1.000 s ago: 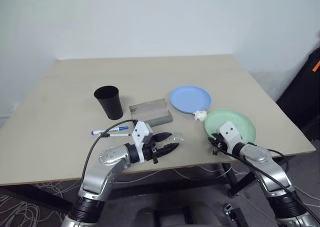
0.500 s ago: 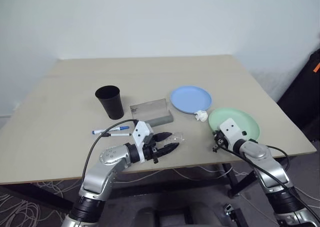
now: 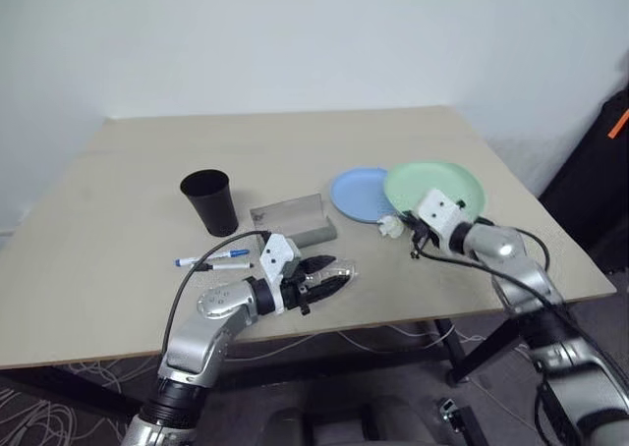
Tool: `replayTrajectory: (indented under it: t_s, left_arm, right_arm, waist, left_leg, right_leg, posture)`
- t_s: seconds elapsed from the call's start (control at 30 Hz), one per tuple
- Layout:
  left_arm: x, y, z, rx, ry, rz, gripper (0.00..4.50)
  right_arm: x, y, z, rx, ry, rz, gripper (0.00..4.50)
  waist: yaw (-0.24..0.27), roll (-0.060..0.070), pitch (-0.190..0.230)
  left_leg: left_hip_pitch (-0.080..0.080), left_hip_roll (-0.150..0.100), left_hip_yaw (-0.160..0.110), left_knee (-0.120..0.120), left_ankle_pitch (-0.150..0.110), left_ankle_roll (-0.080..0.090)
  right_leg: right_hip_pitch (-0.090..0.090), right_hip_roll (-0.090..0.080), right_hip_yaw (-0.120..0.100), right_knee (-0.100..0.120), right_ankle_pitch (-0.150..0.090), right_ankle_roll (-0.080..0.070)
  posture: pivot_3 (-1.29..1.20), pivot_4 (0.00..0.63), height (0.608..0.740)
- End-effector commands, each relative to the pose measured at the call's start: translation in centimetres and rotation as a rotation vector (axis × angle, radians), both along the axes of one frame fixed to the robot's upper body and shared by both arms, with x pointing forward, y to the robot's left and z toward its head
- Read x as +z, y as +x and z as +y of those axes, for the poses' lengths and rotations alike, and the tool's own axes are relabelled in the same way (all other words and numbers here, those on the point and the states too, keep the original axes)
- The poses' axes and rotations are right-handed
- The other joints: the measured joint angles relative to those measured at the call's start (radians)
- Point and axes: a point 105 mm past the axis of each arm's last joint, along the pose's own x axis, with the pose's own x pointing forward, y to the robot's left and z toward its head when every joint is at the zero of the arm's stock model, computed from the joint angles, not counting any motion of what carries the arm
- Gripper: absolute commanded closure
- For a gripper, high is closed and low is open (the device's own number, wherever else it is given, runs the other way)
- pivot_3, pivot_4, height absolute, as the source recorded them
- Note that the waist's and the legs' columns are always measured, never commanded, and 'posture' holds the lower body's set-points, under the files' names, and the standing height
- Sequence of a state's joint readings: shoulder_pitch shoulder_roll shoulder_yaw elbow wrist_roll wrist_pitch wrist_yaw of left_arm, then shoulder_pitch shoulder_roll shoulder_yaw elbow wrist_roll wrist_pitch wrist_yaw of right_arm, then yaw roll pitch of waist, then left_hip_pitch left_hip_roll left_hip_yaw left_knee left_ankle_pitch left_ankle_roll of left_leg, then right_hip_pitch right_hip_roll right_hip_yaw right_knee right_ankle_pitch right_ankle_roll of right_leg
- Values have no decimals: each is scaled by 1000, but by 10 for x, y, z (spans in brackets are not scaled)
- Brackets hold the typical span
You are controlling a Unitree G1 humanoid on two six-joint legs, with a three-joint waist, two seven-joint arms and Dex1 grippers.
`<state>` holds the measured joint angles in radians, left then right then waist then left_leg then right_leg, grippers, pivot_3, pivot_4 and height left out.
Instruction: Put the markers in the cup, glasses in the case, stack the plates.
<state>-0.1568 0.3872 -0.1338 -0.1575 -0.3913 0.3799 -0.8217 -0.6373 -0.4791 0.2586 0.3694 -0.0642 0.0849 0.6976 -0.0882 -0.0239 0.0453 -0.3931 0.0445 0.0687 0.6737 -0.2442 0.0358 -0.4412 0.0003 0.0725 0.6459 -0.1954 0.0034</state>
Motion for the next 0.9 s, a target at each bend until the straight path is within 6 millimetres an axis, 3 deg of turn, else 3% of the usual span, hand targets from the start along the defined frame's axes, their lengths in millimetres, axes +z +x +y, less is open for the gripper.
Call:
replayTrajectory:
  t_s: [0.03, 0.37, 0.7, 0.9]
  left_arm:
    - [14, 5, 1, 15, -11, -66, 1988]
    - [18, 6, 7, 89, -22, -94, 1988]
    - [19, 5, 9, 107, -22, -96, 1988]
    - [23, 9, 8, 97, -20, -108, 1988]
  right_arm:
    - [16, 18, 22, 106, -3, -58, 4431]
    - [17, 47, 55, 125, -48, -67, 4431]
    - [33, 51, 54, 106, 29, -127, 1113]
    - [46, 51, 36, 63, 152, -119, 1113]
  waist:
    - [-3, 0, 0]
    - [-11, 0, 0]
    - [-12, 1, 0]
    - [-11, 1, 0]
  left_leg:
    - [0, 0, 0, 0, 0, 0]
    - [-1, 0, 1, -2, 0, 0]
    - [0, 0, 0, -1, 0, 0]
    - [-1, 0, 0, -1, 0, 0]
  right_leg:
    - [0, 0, 0, 0, 0, 0]
    - [0, -1, 2, -1, 0, 0]
    - [0, 0, 2, 1, 0, 0]
    - [0, 0, 2, 1, 0, 1]
  posture:
    - [0, 0, 740]
    - [0, 0, 740]
    - [0, 0, 740]
    - [0, 0, 740]
